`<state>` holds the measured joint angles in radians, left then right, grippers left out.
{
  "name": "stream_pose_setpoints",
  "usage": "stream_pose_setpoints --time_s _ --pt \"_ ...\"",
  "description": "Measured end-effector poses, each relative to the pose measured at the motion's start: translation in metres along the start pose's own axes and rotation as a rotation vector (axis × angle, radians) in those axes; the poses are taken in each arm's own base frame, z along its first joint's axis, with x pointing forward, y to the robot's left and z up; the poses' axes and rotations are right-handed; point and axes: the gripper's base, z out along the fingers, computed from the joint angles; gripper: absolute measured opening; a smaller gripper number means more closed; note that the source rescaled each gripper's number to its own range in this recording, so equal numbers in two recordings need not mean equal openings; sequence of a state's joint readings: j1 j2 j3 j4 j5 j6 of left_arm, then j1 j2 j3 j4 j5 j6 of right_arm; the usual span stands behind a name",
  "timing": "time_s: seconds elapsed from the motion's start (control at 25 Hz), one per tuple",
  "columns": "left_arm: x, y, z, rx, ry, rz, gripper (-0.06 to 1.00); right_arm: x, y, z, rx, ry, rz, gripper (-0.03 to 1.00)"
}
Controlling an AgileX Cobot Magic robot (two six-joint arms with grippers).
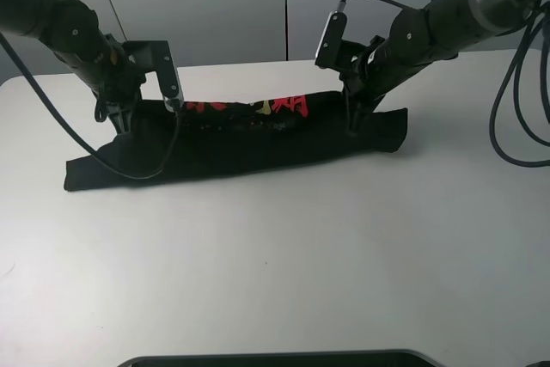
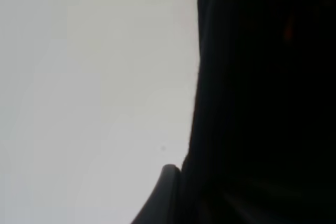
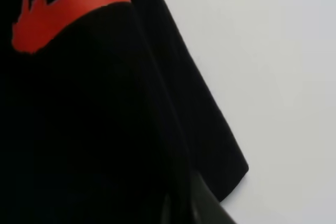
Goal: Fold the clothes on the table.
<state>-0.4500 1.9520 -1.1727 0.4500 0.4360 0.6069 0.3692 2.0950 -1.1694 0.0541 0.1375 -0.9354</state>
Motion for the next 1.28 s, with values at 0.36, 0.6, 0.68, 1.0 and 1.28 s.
stream_pose_setpoints --time_s 0.36,0.6,0.68,1.0,1.28 --pt "0.012 -0.016 0.026 0.104 0.111 0.015 0.44 -0.007 -0.009 0.0 0.097 -0.072 0.008 0.77" --pt "0.017 -0.01 0.025 0.057 0.173 -0.043 0.69 -0.009 -0.012 -0.002 0.122 -0.091 0.01 0.83" --pt "0.019 -0.007 0.024 0.025 0.2 -0.078 0.69 -0.013 -0.016 -0.012 0.136 -0.105 0.018 0.83" --pt "0.028 -0.004 -0.002 0.031 0.305 -0.323 0.69 -0.012 -0.045 -0.091 0.06 -0.142 0.637 0.83" --pt "0.03 -0.017 -0.01 0.165 0.373 -0.51 0.69 0.018 -0.035 -0.076 -0.105 0.059 0.953 0.8"
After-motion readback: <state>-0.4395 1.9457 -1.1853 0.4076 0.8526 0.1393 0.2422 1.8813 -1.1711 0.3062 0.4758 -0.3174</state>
